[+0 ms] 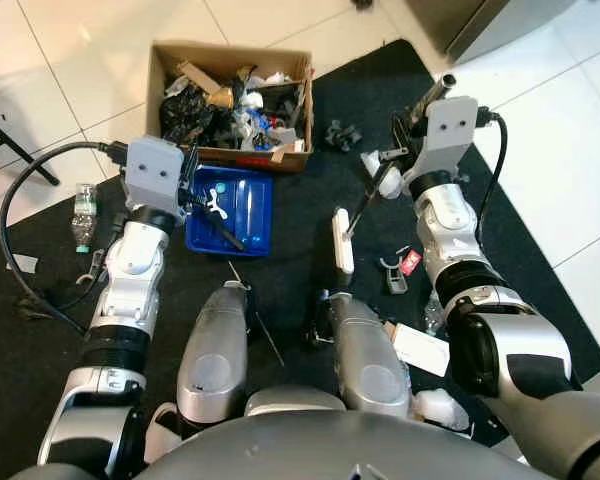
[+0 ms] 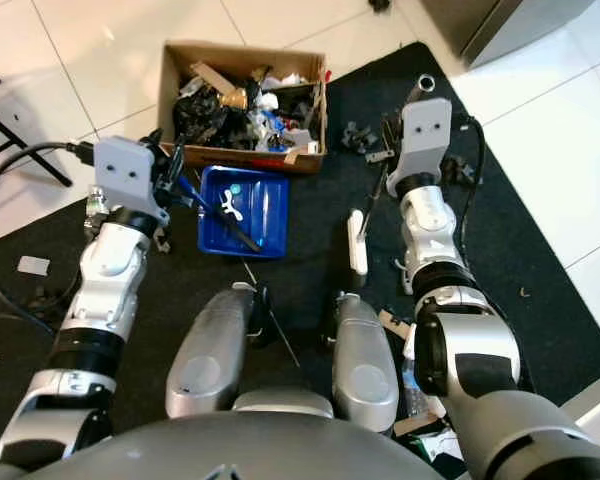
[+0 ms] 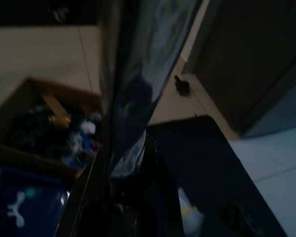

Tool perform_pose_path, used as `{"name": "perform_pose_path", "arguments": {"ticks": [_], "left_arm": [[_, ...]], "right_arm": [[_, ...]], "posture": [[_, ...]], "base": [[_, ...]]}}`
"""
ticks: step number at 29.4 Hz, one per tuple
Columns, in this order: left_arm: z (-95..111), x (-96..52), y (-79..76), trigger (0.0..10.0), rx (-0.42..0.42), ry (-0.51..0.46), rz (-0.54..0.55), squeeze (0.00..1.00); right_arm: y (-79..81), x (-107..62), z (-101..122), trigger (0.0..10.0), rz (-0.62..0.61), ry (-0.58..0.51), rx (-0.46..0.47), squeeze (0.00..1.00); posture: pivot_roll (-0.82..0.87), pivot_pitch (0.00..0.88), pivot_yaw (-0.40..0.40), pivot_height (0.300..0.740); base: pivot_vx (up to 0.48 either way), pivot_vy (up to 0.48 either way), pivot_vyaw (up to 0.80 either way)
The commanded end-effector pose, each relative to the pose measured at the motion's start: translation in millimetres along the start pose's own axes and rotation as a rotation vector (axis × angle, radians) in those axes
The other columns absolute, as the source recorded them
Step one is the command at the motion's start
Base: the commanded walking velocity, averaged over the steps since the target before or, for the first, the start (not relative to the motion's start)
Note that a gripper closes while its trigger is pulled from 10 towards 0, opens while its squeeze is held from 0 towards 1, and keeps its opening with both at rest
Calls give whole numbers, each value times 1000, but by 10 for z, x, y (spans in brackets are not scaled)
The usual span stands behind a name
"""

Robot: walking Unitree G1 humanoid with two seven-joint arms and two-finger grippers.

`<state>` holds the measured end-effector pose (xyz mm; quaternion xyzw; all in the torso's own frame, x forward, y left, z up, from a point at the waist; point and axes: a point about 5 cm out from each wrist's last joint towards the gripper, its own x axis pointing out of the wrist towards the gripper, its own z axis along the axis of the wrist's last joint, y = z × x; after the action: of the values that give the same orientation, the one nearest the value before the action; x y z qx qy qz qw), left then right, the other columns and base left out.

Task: Sweep floor

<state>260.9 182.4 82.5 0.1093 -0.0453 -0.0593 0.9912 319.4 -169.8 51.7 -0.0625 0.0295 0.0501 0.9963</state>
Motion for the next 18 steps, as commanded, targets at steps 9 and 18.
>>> {"name": "perform_pose_path", "arguments": {"ticks": [9,18], "left_arm": [[519,43,102,10000,-52,-173,117,0],[789,290,-102,10000,-213,-217,-5,0]], "right_arm": [[-91,-89,-198,10000,-66,112,-50,0],[-153,-98,-214,10000,-131,123,-30,0]], "posture": [[265,30,-123,740],[256,6,-117,740]], "base": [[0,0,0],[0,0,0]]}}
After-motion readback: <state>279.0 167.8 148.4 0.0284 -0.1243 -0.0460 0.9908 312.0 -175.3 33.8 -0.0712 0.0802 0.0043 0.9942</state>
